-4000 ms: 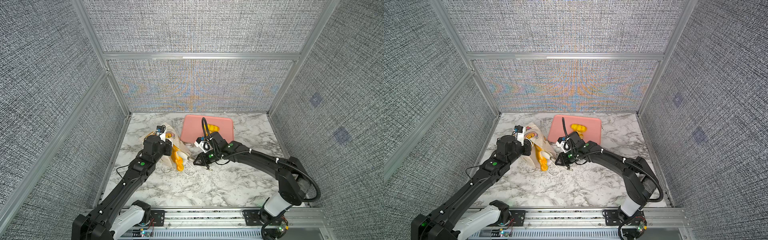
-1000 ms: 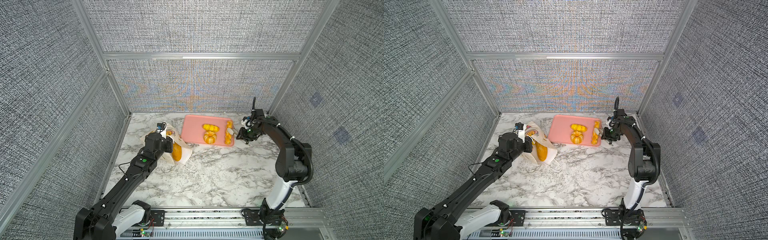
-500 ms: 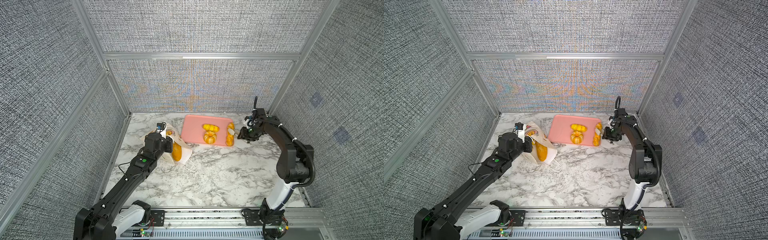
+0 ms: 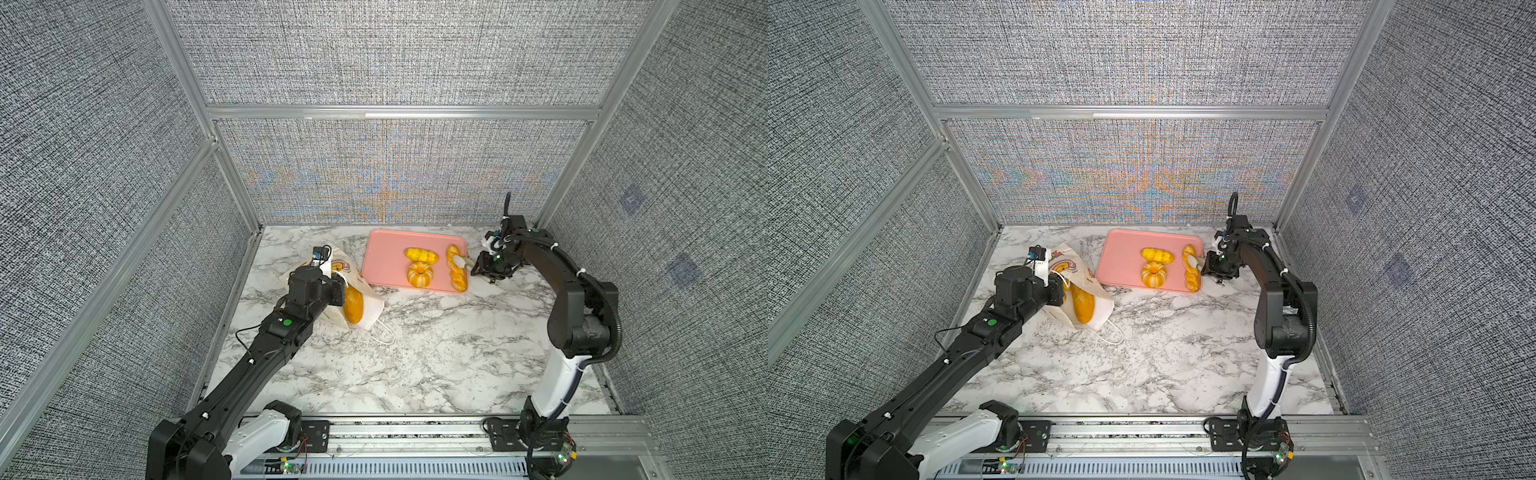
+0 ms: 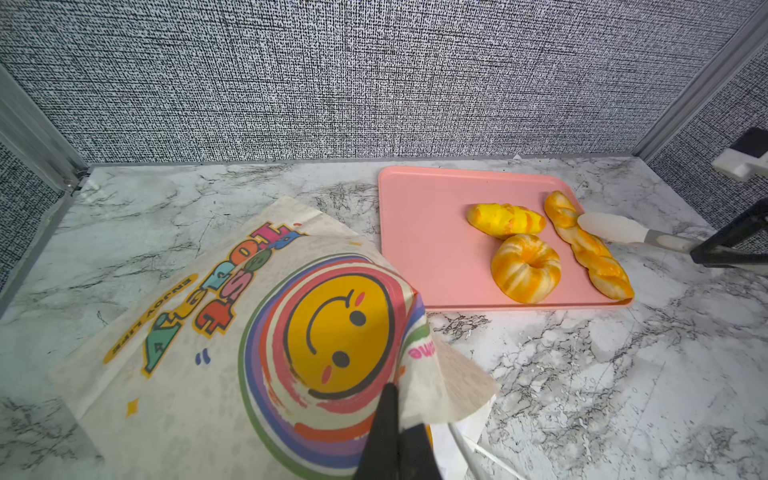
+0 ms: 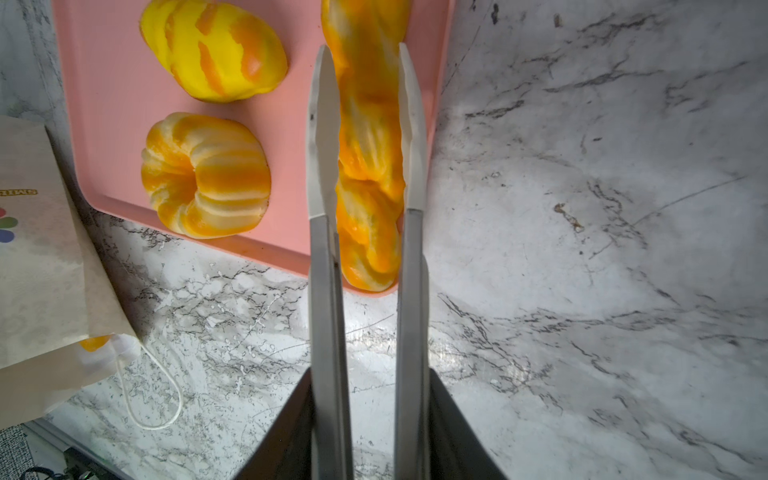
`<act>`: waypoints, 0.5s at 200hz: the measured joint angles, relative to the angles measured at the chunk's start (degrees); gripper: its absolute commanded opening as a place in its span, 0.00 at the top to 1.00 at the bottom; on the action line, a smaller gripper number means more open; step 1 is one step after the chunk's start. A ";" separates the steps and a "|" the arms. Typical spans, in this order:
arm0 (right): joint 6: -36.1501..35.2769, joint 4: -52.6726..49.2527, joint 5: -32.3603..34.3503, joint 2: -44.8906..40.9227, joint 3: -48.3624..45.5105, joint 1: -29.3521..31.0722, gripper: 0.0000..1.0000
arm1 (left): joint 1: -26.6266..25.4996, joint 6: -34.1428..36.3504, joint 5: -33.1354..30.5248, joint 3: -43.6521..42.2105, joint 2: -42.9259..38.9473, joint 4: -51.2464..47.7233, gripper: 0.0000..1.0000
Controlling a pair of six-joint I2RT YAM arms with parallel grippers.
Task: Take the fake bread out of the paper bag
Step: 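Open the tongs and move the right gripper back toward the bag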
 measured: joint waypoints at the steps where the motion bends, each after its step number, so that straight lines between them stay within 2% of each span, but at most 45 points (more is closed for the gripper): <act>1: 0.00 0.00 -0.04 0.02 0.04 0.04 0.62 | 0.00 0.00 0.00 0.00 0.00 0.00 1.00; 44: 0.35 -0.39 0.96 -2.45 -0.09 0.46 0.61 | 0.00 0.00 0.02 0.00 0.20 0.04 1.00; 100: 2.97 0.07 0.61 -14.43 -7.26 0.81 0.63 | 0.00 0.02 0.00 -0.31 -0.46 -0.35 1.00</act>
